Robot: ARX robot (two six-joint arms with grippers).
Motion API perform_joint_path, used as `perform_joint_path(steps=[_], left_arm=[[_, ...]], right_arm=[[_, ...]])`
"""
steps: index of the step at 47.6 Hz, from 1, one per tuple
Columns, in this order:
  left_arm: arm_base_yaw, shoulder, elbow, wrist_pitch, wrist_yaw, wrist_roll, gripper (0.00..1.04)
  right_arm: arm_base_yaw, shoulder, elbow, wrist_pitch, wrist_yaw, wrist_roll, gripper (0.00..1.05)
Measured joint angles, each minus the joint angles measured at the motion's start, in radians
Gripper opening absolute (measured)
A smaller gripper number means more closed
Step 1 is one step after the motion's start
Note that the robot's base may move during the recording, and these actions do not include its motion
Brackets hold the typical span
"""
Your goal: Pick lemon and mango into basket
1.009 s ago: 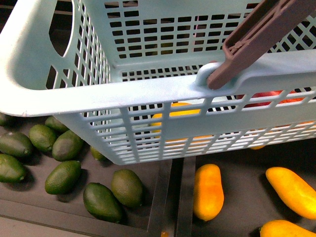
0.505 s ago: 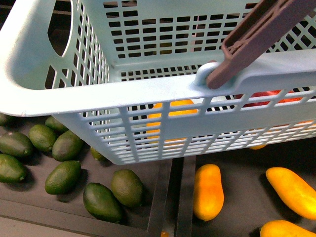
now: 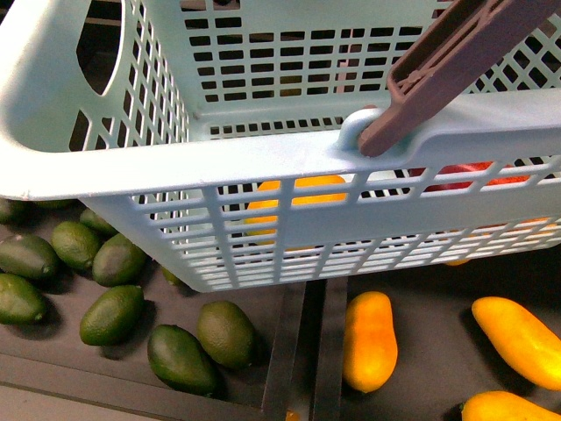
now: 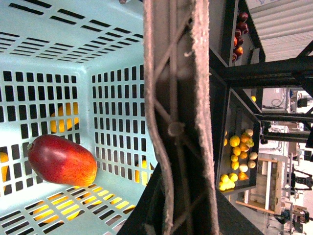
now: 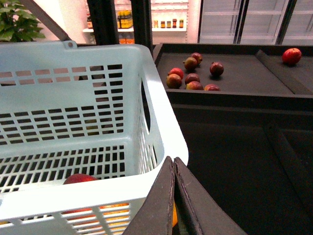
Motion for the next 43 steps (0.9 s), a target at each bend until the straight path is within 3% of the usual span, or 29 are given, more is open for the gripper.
perform_joint_path(steps=[23, 30, 43], left_arm=[[0.000, 0.000, 0.000, 0.000, 0.000, 0.000, 0.06], [0.000, 0.000, 0.000, 0.000, 0.000, 0.000, 0.06], [0.000, 0.000, 0.000, 0.000, 0.001, -0.001, 0.06]], right_arm=[[0.000, -0.137, -0.042, -0.066, 0.000, 0.000, 0.02], [0.000, -0.270, -0.042, -0.232, 0.000, 0.000, 0.02], [0.000, -0.316, -0.042, -0.252, -0.002, 0.000, 0.02]])
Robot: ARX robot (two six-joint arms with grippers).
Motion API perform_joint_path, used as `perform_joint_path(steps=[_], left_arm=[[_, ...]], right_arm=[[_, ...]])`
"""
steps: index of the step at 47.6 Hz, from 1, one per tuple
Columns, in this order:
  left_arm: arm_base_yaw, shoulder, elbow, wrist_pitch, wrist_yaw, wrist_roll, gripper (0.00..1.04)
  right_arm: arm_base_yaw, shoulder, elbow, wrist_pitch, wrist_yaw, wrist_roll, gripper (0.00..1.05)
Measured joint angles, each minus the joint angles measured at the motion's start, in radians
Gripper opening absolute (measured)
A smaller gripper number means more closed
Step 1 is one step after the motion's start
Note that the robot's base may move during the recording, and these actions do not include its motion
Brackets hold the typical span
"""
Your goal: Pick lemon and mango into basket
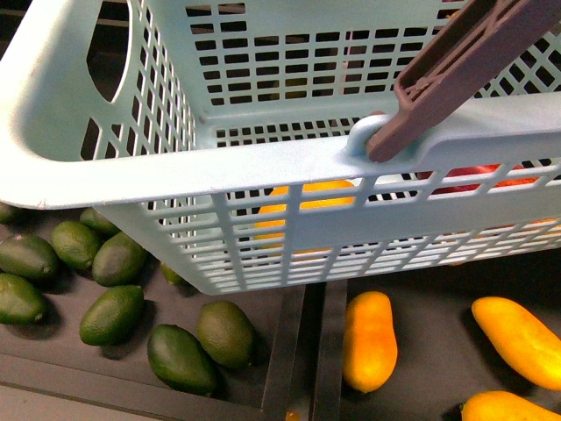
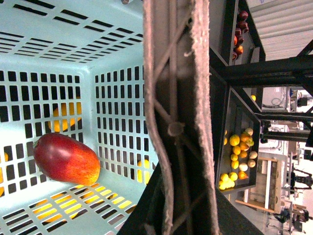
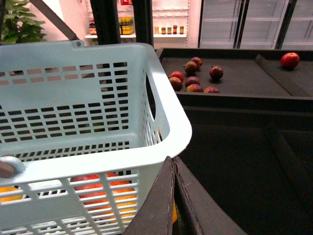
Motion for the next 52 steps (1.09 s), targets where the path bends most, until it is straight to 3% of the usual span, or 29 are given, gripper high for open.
perform_joint_path(steps=[6, 22, 29, 52], left_arm=[[0.000, 0.000, 0.000, 0.000, -0.001, 0.000, 0.06], [0.000, 0.000, 0.000, 0.000, 0.000, 0.000, 0.06], [-0.009, 0.001, 0.000, 0.000, 0.002, 0.004, 0.06], [-0.002, 0.001, 0.000, 0.000, -0.006, 0.001, 0.06]], right_arm=[[0.000, 0.000, 0.000, 0.000, 0.000, -0.002, 0.04], [0.000, -0.001, 0.000, 0.000, 0.000, -0.002, 0.74], [0.000, -0.002, 0.000, -0.002, 0.004, -0.001, 0.98], [0.000, -0.004, 0.000, -0.003, 0.003, -0.002, 0.96]])
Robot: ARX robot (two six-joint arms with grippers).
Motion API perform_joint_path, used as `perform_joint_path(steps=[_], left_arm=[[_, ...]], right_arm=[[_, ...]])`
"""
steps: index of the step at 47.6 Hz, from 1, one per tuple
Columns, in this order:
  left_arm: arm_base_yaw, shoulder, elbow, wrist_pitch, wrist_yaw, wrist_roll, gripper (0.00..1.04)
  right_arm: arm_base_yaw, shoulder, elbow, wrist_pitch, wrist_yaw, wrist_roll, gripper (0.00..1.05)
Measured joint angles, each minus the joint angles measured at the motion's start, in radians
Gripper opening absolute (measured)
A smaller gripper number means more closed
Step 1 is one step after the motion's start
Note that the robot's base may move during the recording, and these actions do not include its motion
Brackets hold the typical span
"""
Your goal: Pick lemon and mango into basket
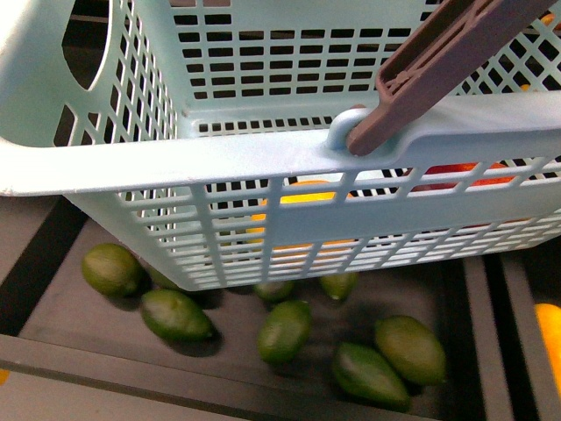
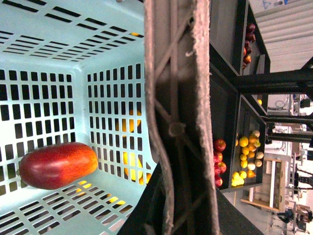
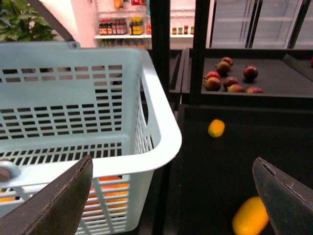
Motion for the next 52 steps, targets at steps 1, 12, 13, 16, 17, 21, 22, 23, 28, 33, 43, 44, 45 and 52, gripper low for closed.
perform_joint_path(steps=[1, 12, 13, 16, 17, 21, 22, 23, 28, 33, 43, 44, 45, 52], left_arm=[[0.001, 0.000, 0.000, 0.000, 0.000, 0.000, 0.06], [0.001, 0.000, 0.000, 0.000, 0.010, -0.001, 0.06], [0.001, 0.000, 0.000, 0.000, 0.009, -0.001, 0.06], [0.001, 0.000, 0.000, 0.000, 0.009, -0.003, 0.06], [0.001, 0.000, 0.000, 0.000, 0.009, -0.002, 0.06], [0.001, 0.000, 0.000, 0.000, 0.008, -0.002, 0.06], [0.001, 0.000, 0.000, 0.000, 0.008, -0.002, 0.06], [0.001, 0.000, 0.000, 0.000, 0.006, -0.002, 0.06], [0.001, 0.000, 0.000, 0.000, 0.004, 0.000, 0.06], [0.001, 0.000, 0.000, 0.000, 0.006, 0.000, 0.06], [0.013, 0.000, 0.000, 0.000, 0.003, -0.001, 0.06], [0.016, 0.000, 0.000, 0.000, -0.002, -0.001, 0.06], [0.017, -0.002, 0.000, 0.000, -0.006, -0.001, 0.06], [-0.014, -0.002, -0.093, 0.251, -0.357, -0.106, 0.06]], right_arm=[[0.000, -0.002, 0.000, 0.000, -0.001, 0.000, 0.96], [0.000, 0.000, 0.000, -0.001, -0.002, 0.000, 0.96], [0.000, 0.000, 0.000, 0.000, -0.003, 0.000, 0.96], [0.000, 0.000, 0.000, -0.001, -0.002, 0.000, 0.96], [0.000, 0.000, 0.000, -0.001, -0.002, 0.000, 0.96], [0.000, -0.001, 0.000, -0.001, -0.002, 0.000, 0.96], [0.000, -0.002, 0.000, -0.001, -0.002, 0.000, 0.96], [0.000, -0.002, 0.000, -0.001, -0.002, 0.000, 0.96], [0.000, -0.002, 0.000, -0.001, -0.002, 0.000, 0.96], [0.000, -0.002, 0.000, 0.000, -0.001, 0.000, 0.96], [-0.002, -0.001, -0.001, -0.001, -0.008, 0.000, 0.96], [-0.002, -0.001, -0.001, -0.001, -0.008, 0.000, 0.96], [-0.002, -0.001, -0.001, -0.001, -0.007, 0.000, 0.96], [-0.002, -0.001, -0.001, -0.001, -0.007, 0.000, 0.96]])
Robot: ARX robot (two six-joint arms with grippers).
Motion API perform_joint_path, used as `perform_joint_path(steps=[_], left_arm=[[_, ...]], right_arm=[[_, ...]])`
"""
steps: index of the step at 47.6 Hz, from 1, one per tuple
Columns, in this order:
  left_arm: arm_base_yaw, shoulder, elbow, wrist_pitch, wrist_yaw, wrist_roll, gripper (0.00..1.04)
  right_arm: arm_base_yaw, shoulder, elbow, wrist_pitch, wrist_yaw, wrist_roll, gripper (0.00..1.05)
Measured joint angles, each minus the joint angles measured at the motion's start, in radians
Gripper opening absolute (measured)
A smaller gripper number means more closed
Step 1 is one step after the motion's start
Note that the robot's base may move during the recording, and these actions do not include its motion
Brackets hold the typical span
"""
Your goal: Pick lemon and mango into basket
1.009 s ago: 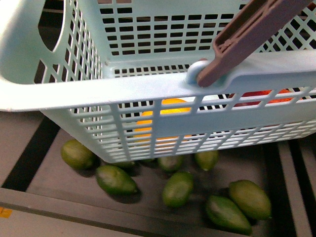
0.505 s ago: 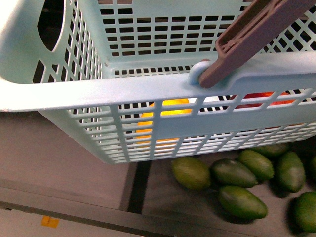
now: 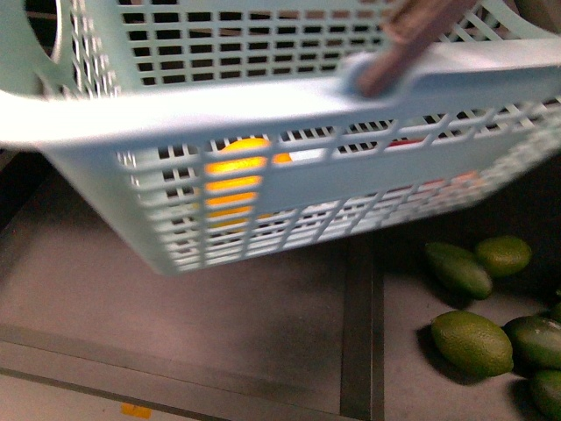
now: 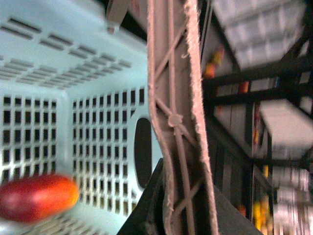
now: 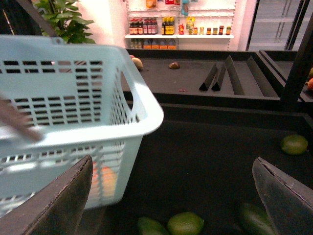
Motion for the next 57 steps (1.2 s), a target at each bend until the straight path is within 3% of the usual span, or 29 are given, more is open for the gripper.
perform_joint_path(steps=[2, 5, 8, 19, 30, 41, 57], left_arm=[[-0.007, 0.009, -0.037, 0.106, -0.160, -0.058, 0.06], [-0.002, 0.026, -0.055, 0.186, -0.318, -0.122, 0.06], [0.026, 0.041, -0.057, 0.216, -0.383, -0.169, 0.06], [0.164, 0.214, 0.000, 0.224, -0.313, -0.307, 0.06], [0.236, 0.526, 0.263, 0.047, -0.294, -0.371, 0.06], [0.266, 0.610, 0.370, 0.012, -0.311, -0.456, 0.06], [0.256, 0.626, 0.351, -0.015, -0.369, -0.510, 0.06]], right_arm=[[0.000, 0.000, 0.000, 0.000, 0.000, 0.000, 0.96], [0.000, 0.000, 0.000, 0.000, 0.000, 0.000, 0.96], [0.000, 0.000, 0.000, 0.000, 0.003, 0.000, 0.96], [0.000, 0.000, 0.000, 0.000, 0.003, 0.000, 0.96], [0.000, 0.000, 0.000, 0.000, 0.004, 0.000, 0.96], [0.000, 0.000, 0.000, 0.000, 0.004, 0.000, 0.96], [0.000, 0.000, 0.000, 0.000, 0.004, 0.000, 0.96]])
